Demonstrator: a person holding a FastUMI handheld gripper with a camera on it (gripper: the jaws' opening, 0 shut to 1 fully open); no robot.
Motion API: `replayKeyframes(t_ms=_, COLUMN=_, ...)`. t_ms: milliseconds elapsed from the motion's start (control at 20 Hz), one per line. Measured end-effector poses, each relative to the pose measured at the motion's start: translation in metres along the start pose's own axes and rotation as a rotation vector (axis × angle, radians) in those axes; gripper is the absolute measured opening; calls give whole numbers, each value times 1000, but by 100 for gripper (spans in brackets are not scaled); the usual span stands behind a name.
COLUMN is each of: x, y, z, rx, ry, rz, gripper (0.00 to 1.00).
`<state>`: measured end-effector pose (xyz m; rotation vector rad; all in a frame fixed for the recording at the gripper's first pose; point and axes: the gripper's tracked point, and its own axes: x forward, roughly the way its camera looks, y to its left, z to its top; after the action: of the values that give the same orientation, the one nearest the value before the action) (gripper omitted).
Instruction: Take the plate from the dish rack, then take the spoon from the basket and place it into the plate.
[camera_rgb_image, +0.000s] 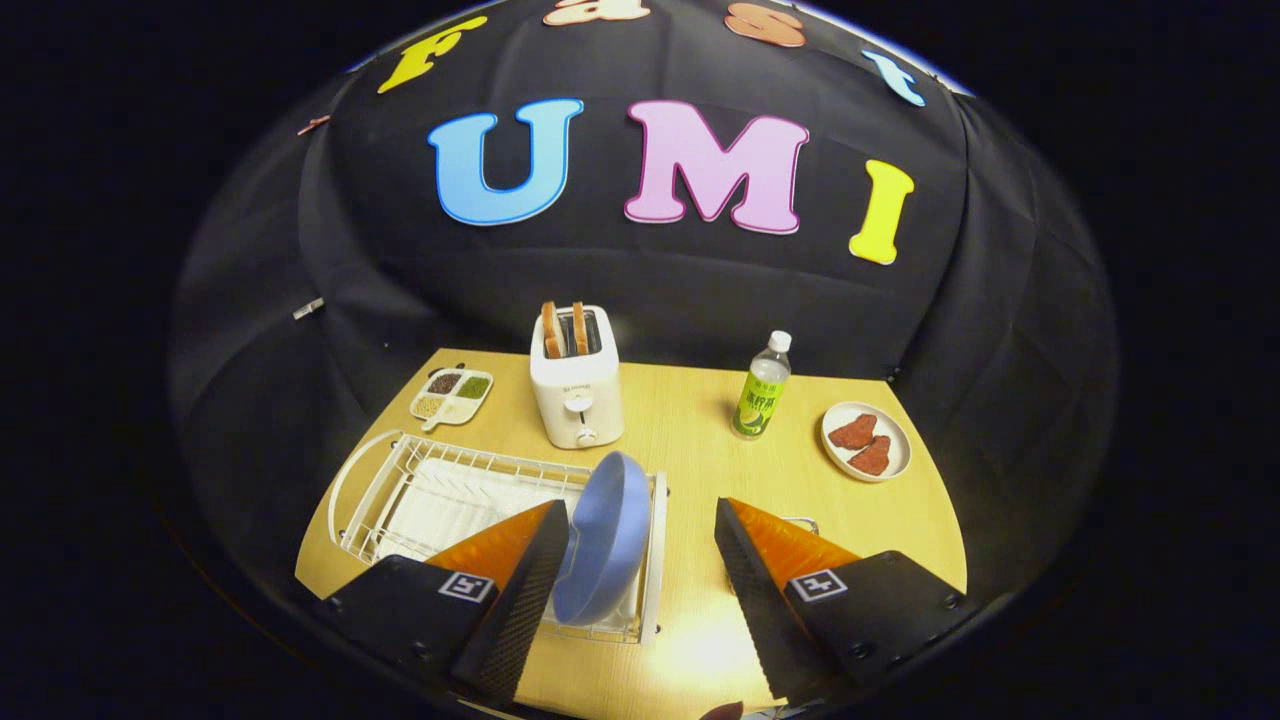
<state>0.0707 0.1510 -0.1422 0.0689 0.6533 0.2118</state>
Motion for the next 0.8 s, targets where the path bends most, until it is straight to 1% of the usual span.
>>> replayKeyframes(t_ms=100, x=19, y=3, z=-13, rx=-2, ry=70, rz=-19, gripper=87)
replayKeyframes(t_ms=200, x=38, y=5, z=-28, rx=11, ry=137, rz=-35, gripper=79)
replayKeyframes(t_ms=250, x=45, y=5, z=-36, rx=12, ry=173, rz=-48, gripper=73)
replayKeyframes(t_ms=400, x=66, y=4, z=-58, rx=-7, ry=255, rz=-90, gripper=70)
replayKeyframes(t_ms=500, x=75, y=4, z=-65, rx=-11, ry=286, rz=-119, gripper=62)
replayKeyframes(t_ms=550, x=79, y=2, z=-70, rx=-10, ry=304, rz=-139, gripper=52)
replayKeyframes(t_ms=650, x=82, y=3, z=-71, rx=25, ry=310, rz=-156, gripper=35)
replayKeyframes(t_ms=700, x=84, y=3, z=-65, rx=24, ry=294, rz=-158, gripper=34)
replayKeyframes(t_ms=750, x=82, y=2, z=-62, rx=20, ry=289, rz=-164, gripper=30)
replayKeyframes(t_ms=800, x=81, y=2, z=-60, rx=10, ry=292, rz=-172, gripper=29)
